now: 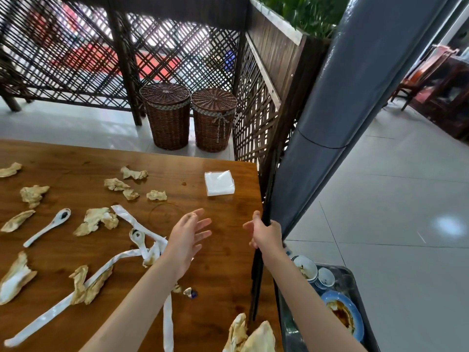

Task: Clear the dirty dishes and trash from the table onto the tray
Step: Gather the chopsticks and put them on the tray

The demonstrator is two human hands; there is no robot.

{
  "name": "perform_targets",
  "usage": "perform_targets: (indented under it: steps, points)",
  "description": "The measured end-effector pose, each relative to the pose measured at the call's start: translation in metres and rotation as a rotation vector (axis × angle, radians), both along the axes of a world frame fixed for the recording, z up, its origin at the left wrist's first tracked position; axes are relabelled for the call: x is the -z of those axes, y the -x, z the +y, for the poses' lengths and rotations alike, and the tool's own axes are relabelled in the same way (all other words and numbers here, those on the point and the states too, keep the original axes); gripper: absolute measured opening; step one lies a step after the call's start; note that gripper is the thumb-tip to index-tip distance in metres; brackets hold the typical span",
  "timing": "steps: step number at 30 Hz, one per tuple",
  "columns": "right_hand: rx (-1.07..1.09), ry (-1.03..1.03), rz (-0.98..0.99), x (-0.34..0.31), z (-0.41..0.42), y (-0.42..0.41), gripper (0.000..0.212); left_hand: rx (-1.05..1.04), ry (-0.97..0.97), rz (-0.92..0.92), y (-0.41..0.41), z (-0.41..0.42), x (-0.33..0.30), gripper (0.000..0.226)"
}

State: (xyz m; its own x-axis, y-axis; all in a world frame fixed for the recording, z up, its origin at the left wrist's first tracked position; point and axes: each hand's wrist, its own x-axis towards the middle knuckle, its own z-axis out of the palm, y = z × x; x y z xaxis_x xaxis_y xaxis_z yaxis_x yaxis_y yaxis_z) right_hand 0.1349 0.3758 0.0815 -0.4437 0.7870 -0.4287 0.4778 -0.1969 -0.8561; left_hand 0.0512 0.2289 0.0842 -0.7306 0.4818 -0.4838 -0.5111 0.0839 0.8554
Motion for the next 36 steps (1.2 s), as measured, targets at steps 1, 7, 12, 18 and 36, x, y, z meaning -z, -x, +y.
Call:
perform_targets:
  steps: [1, 7, 12, 18, 36]
  points:
    - [0.02, -0.006, 0.044, 0.0, 0.003, 0.008, 0.047, -0.016, -0.004, 0.014, 0.001, 0.001, 0.0, 0.024]
    - [0.108, -0.066, 0.206, -0.001, 0.016, 0.043, 0.049, -0.105, -0.001, 0.021, 0.007, 0.006, 0.003, 0.024]
    - [0.137, -0.15, 0.272, 0.011, 0.014, 0.048, 0.036, -0.134, 0.009, -0.003, 0.01, 0.002, 0.01, 0.024]
    - [0.05, -0.296, 0.377, 0.017, 0.0, 0.042, 0.018, -0.163, 0.031, -0.023, 0.006, -0.002, 0.016, 0.022]
    - [-0.109, -0.345, 0.282, 0.067, -0.06, 0.018, 0.023, -0.222, 0.04, -0.052, 0.004, -0.03, 0.013, 0.025]
